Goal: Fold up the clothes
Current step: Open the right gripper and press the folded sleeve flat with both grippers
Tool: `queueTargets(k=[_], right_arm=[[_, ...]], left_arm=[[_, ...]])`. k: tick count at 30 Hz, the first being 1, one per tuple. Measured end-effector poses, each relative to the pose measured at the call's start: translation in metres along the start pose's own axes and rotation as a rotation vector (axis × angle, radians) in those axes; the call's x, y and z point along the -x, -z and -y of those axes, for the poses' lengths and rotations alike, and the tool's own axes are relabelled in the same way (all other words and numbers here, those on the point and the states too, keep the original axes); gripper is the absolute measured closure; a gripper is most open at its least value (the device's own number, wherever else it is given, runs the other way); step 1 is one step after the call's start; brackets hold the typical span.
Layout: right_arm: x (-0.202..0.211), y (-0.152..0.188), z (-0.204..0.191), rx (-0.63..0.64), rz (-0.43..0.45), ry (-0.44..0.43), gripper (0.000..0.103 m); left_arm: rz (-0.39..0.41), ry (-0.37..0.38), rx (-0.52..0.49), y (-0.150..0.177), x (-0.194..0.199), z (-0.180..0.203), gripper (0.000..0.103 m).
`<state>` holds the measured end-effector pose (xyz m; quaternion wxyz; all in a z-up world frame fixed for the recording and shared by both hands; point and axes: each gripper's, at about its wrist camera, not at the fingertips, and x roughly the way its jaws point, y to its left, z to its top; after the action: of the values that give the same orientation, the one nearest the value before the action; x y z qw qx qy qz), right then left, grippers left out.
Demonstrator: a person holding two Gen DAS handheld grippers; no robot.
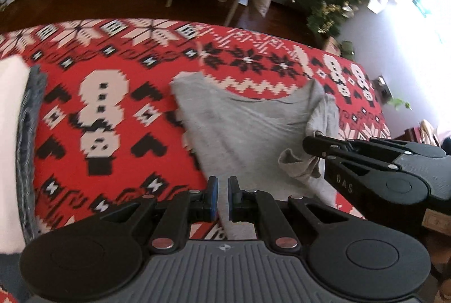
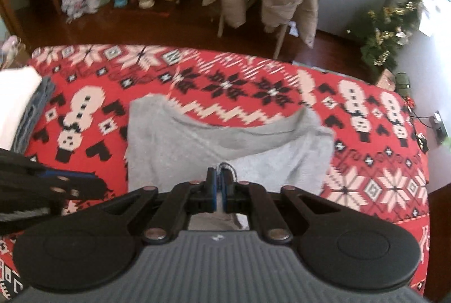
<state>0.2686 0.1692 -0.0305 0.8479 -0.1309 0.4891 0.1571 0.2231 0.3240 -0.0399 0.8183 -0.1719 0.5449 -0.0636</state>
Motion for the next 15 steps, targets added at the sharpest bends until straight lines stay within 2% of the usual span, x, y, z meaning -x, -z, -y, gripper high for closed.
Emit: queueTargets(k=[5,10,13,14,15], right_arm=[[0.001,0.000,-0.010,0.048,-0.017,-0.030,0.100],[-0.003,0.011,-0.018,0.144,-0.062,-0.077,0.099],[-0.002,0.016,-0.018,0.140,-0.060,-0.105,0.091],[-0.001,0.018,-0.018,0.136,-0.056,-0.116,0.079],[0.001,0.020,-0.018,0.131,-0.051,-0.127,0.073]], left_arm=[[-0.009,0.001,0.043,0.009,0.000,-0.009,0.098],[-0.015,0.007,0.042,0.011,-0.004,-0.005,0.098],[-0.015,0.003,0.042,0.011,-0.006,-0.003,0.098],[-0.019,0.004,0.036,0.011,-0.007,-0.002,0.098],[-0.023,0.004,0.030,0.011,-0.008,-0.001,0.098]])
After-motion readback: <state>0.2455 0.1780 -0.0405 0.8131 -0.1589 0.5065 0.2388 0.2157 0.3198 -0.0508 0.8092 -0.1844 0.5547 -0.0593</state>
